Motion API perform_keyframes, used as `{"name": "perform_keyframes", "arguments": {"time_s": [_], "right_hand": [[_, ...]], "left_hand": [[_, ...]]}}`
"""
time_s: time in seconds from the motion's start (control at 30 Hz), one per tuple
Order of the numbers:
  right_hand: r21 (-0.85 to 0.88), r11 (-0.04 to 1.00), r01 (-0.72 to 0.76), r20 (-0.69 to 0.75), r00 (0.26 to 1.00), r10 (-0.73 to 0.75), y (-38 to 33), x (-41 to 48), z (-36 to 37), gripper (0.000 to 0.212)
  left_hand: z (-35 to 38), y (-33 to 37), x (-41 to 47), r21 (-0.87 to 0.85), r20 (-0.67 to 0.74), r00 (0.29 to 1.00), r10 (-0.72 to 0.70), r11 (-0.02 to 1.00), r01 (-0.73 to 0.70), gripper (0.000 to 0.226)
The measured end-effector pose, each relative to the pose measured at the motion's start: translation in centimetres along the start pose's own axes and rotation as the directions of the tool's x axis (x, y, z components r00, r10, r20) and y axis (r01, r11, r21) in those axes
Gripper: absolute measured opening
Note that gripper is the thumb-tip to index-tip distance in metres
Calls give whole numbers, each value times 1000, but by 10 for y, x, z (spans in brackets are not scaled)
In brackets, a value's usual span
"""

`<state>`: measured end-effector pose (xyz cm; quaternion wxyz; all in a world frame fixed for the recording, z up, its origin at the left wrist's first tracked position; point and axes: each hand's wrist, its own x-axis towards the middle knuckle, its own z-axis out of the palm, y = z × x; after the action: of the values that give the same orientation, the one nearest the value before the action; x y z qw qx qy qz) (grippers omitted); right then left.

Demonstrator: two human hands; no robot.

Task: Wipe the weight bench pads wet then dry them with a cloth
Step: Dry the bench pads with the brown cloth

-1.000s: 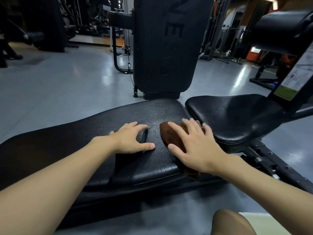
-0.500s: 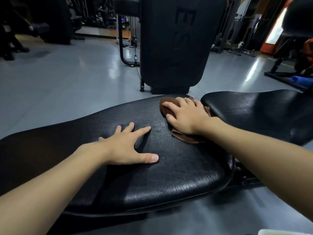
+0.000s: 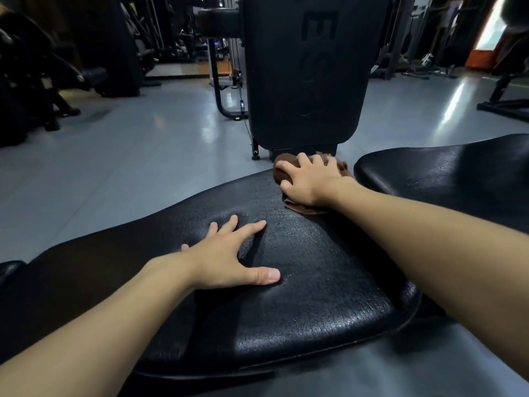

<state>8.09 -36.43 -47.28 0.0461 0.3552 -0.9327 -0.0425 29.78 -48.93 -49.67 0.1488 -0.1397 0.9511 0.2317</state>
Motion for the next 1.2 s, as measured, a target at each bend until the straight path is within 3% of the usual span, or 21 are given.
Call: {"name": "perform_keyframes", "arguments": {"time_s": [0.37,0.57,0.73,0.97,1.2], "right_hand": [[1,985,170,-91,981,-169,-26,-195,-7,57],[-11,980,199,-90,976,-200,-20,-229,-13,64],[1,985,172,-63,983,-172,-20,-193,-7,65],[-31,992,118,-63,991,-120,-19,-66,4,55],[-28,1000,2,-6,1000,-2,-29,27,6,53]], "left_hand": [[1,5,-9,0,-30,999,-24,1000,24,116],[-7,3,-17,107,-91,996,-3,994,13,123],[-11,-14,-16,89,69,996,-47,995,41,130],[-9,-16,-10,82,70,997,-25,996,19,126],[-1,-27,-3,50,43,999,-15,999,12,141]]}}
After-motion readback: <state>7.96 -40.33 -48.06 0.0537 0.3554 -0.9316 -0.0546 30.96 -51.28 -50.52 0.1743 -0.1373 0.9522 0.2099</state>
